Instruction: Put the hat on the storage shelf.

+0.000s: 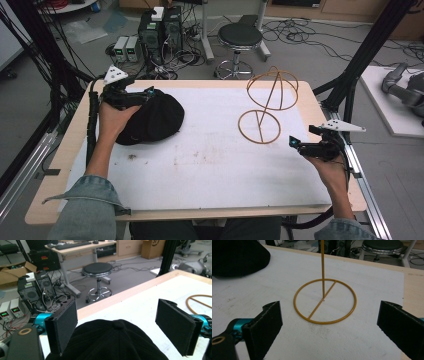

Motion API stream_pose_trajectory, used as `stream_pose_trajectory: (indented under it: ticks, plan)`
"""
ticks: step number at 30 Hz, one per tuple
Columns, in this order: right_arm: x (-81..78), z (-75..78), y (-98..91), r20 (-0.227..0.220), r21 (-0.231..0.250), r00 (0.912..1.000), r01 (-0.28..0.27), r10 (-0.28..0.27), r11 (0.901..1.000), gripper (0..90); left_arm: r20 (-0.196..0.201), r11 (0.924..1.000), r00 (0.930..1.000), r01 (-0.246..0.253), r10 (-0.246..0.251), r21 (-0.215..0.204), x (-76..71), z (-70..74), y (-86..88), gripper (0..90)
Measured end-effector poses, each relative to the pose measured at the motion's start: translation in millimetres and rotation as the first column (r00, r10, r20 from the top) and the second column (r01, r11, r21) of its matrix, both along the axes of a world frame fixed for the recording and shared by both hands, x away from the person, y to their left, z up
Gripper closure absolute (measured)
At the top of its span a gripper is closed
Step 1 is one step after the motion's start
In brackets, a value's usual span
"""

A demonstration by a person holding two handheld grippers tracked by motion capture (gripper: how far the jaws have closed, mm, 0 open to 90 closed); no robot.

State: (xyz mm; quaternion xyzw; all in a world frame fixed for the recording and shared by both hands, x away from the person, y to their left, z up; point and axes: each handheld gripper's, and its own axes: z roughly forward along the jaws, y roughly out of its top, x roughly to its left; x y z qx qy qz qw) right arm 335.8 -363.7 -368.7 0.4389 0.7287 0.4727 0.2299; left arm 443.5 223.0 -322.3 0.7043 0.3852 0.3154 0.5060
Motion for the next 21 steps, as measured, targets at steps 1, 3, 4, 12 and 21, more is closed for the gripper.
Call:
stream_pose_trajectory:
  ticks: [1,3,4,12,21]
  plan:
    - [0.2,0.1,-0.5,0.009,-0.002,1.0,-0.001,0.001,1.0,5.6,-0.007,1.0,1.0,0.003,-0.002,0.009,2.4,-1.9,-2.0,18.2]
    - [0.1,0.1,-0.7,0.008,-0.002,1.0,-0.001,0.001,1.0,5.6,-0.019,0.9998,0.9998,0.003,-0.003,0.019,5.6,-6.0,-4.9,18.2]
    - [0.1,0.1,-1.1,0.01,-0.001,0.9999,-0.002,0.002,1.0,5.7,-0.024,0.9997,0.9997,0.003,-0.002,0.023,6.7,-7.8,-5.8,18.2]
    - [-0.3,0.1,-1.9,0.003,0.005,1.0,0.0,0.0,1.0,5.6,-0.065,0.9977,0.9979,0.0,0.005,0.068,14.2,-23.6,-11.0,18.1]
    - [0.1,-0.2,-1.5,0.006,0.0,1.0,-0.003,0.003,1.0,5.7,-0.11,0.991,0.9936,-0.011,0.026,0.134,20.9,-34.8,-12.9,18.6]
